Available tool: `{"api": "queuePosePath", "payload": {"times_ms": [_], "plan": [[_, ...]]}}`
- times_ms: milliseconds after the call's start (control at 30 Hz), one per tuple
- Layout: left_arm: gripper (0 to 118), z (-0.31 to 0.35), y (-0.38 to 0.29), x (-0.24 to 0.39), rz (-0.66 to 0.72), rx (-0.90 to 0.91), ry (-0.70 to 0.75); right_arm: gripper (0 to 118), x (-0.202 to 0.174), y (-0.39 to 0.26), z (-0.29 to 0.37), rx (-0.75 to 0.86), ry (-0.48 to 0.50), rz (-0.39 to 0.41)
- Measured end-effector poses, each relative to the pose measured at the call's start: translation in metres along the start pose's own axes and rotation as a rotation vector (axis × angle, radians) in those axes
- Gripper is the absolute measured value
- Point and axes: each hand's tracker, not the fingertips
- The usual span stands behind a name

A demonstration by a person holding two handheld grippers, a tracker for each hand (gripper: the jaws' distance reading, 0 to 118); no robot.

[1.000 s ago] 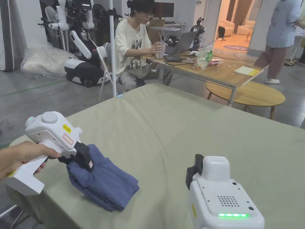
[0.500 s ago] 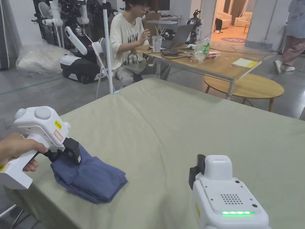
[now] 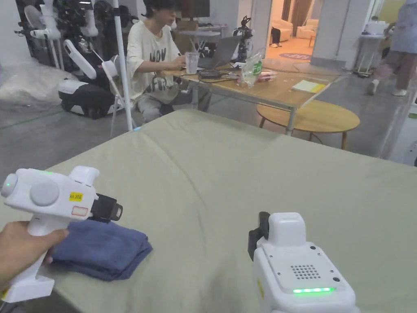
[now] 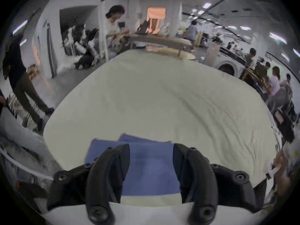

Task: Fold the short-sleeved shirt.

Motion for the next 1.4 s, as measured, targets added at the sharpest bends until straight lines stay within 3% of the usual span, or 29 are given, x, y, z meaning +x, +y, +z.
{"api": "queuePosePath", "payload": {"times_ms": [67, 200, 400, 767, 1000, 1167, 1400], "plan": [[34, -0.006, -0.011, 0.026, -0.036, 0.113, 0.004, 0, 0.014, -0.001, 0.008, 0.007, -0.033, 0.022], [0, -0.012, -0.022, 0.077, -0.019, 0.285, 0.006, 0, 0.046, 0.001, 0.026, 0.019, -0.102, 0.022], [0, -0.016, -0.031, 0.166, 0.008, 0.432, -0.091, 0, 0.101, -0.002, 0.061, 0.025, -0.239, -0.010], [0, -0.017, -0.039, 0.325, -0.071, 0.529, -0.231, 0, 0.188, -0.021, 0.127, 0.020, -0.473, -0.074], [0, -0.016, -0.032, 0.363, -0.082, 0.600, -0.222, 0, 0.218, -0.020, 0.141, 0.041, -0.548, -0.127], [0, -0.016, -0.034, 0.367, -0.119, 0.624, -0.227, 0, 0.222, -0.017, 0.144, 0.076, -0.580, -0.110], [0, -0.015, -0.036, 0.372, -0.080, 0.621, -0.207, 0, 0.221, -0.019, 0.144, 0.069, -0.564, -0.113]]}}
